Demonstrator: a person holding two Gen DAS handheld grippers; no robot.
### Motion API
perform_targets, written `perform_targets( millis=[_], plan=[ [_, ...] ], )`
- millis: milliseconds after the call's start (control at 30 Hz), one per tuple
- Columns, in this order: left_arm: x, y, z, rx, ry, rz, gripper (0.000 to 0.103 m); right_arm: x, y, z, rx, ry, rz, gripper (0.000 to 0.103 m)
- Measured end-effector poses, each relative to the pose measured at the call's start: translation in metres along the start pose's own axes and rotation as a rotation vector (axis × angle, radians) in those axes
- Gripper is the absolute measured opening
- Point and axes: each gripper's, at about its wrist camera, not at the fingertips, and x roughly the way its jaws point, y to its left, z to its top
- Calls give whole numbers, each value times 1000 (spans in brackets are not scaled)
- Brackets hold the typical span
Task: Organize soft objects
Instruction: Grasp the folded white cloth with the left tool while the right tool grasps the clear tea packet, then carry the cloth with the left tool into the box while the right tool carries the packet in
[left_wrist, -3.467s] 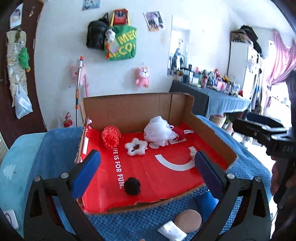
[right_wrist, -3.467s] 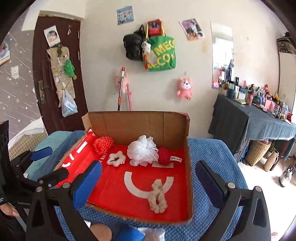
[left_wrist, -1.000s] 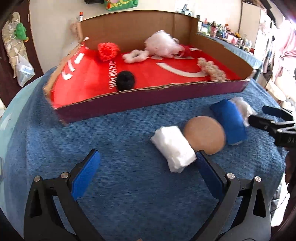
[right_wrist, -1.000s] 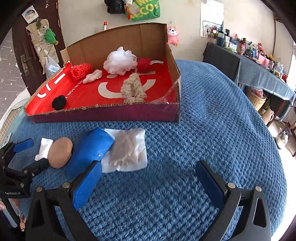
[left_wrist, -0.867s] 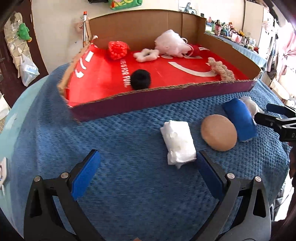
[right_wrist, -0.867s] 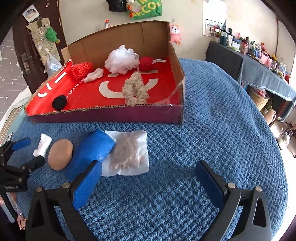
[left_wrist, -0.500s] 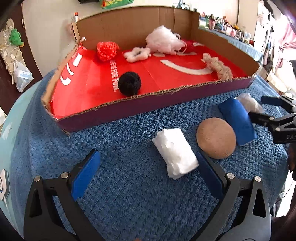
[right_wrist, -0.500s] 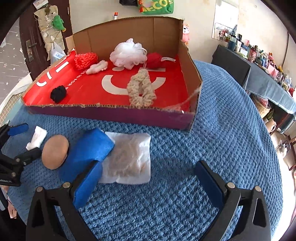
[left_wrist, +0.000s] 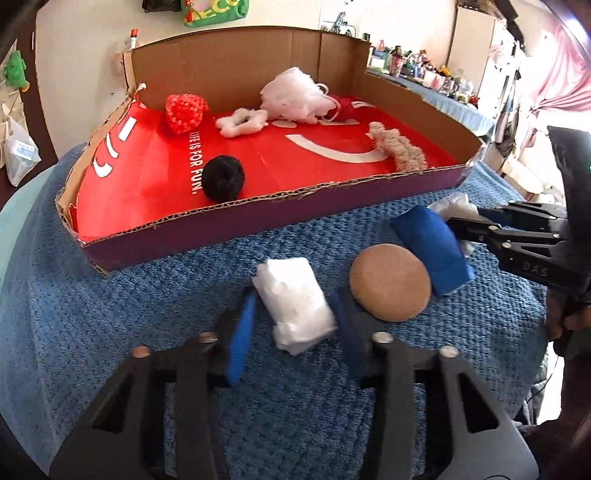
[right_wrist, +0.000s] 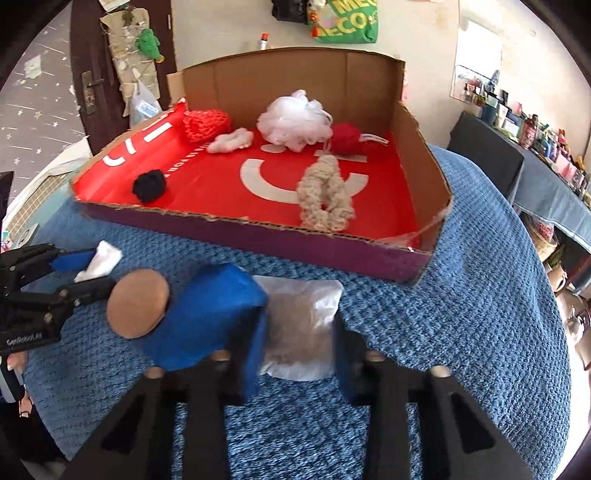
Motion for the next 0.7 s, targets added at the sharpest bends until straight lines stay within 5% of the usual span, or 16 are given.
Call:
perform_targets(
  millis=[133,400,700],
  plan=[
    [-6,0,0,-5,-13,-37,24,-7,2,-2,-4,-23,12,17],
    [-25,-5,6,12,-71,-55,24,-37,-6,7,41,-117,10,16],
    [-31,-5,13,12,-89,-76,24,-39,-2,10,47,-121,33,16]
  ],
)
